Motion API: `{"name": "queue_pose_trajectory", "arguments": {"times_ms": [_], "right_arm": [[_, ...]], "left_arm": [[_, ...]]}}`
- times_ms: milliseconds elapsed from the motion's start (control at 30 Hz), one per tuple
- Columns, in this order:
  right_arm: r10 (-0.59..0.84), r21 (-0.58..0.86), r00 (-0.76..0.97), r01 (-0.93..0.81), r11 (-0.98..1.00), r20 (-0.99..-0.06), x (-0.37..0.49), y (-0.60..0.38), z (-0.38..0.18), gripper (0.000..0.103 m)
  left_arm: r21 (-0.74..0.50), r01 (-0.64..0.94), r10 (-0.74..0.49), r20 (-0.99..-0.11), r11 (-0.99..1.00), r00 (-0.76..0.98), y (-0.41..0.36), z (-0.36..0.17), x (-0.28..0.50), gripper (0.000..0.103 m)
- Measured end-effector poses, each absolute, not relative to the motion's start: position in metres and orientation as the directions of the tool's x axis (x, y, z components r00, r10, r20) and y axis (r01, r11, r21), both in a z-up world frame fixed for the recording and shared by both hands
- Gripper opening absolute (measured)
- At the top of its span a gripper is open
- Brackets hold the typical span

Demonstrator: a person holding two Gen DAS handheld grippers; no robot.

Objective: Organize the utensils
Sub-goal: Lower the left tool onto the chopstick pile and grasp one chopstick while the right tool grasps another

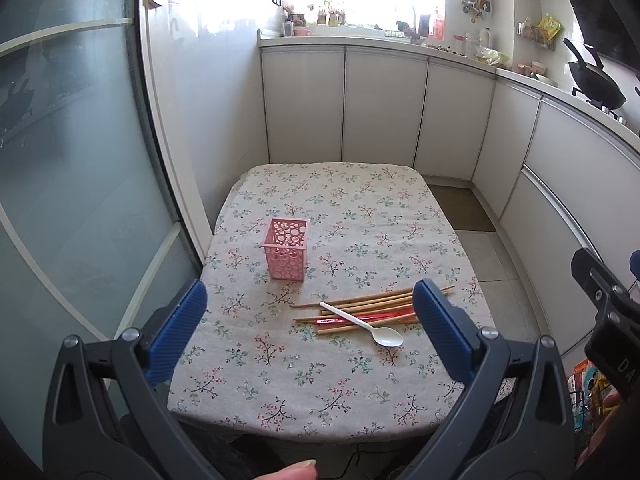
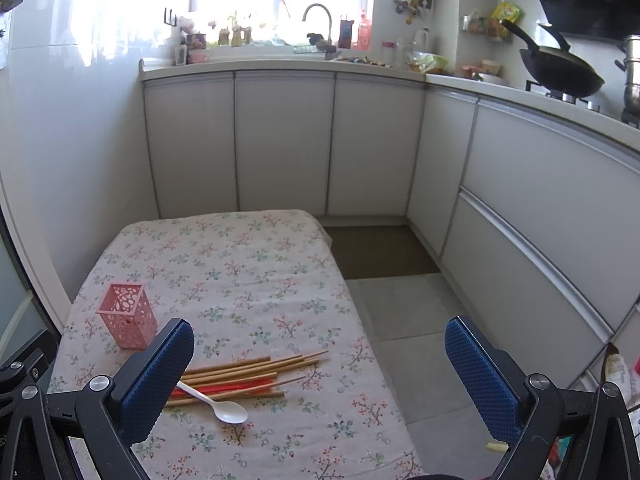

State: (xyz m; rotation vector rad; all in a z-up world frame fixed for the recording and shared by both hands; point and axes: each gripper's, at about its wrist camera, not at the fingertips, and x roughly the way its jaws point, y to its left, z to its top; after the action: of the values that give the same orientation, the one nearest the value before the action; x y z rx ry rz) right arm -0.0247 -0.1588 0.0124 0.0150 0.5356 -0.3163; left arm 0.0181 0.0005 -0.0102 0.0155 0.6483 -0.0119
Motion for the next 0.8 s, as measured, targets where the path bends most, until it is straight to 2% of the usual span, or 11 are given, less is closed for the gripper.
{"name": "queue_pose_trajectory", "arguments": {"times_ms": [533, 700, 800], "right_arm": [[-0.280, -0.095, 0.771, 0.276, 0.956, -0.572, 0.045, -0.173, -0.004, 0.103], [-0.274, -0.115, 0.771, 0.255, 0.960, -0.575, 0.071, -0.172, -0.006, 0.103], [-0.252, -0.114, 0.771, 0.230, 0.967, -0.585, 0.090, -0.173, -0.012, 0.103]], "left_arm": [[0.062, -0.043, 0.072, -0.624, 0.997, 0.778, -0.008, -0.024, 0.085, 0.102], [0.062, -0.045, 0.075, -0.630, 0.997, 0.773, -0.006, -0.030, 0.111, 0.102], [0.040, -0.011, 0.035, -0.655, 0.999, 0.755, -0.004, -0.038, 0.131, 0.102]]}}
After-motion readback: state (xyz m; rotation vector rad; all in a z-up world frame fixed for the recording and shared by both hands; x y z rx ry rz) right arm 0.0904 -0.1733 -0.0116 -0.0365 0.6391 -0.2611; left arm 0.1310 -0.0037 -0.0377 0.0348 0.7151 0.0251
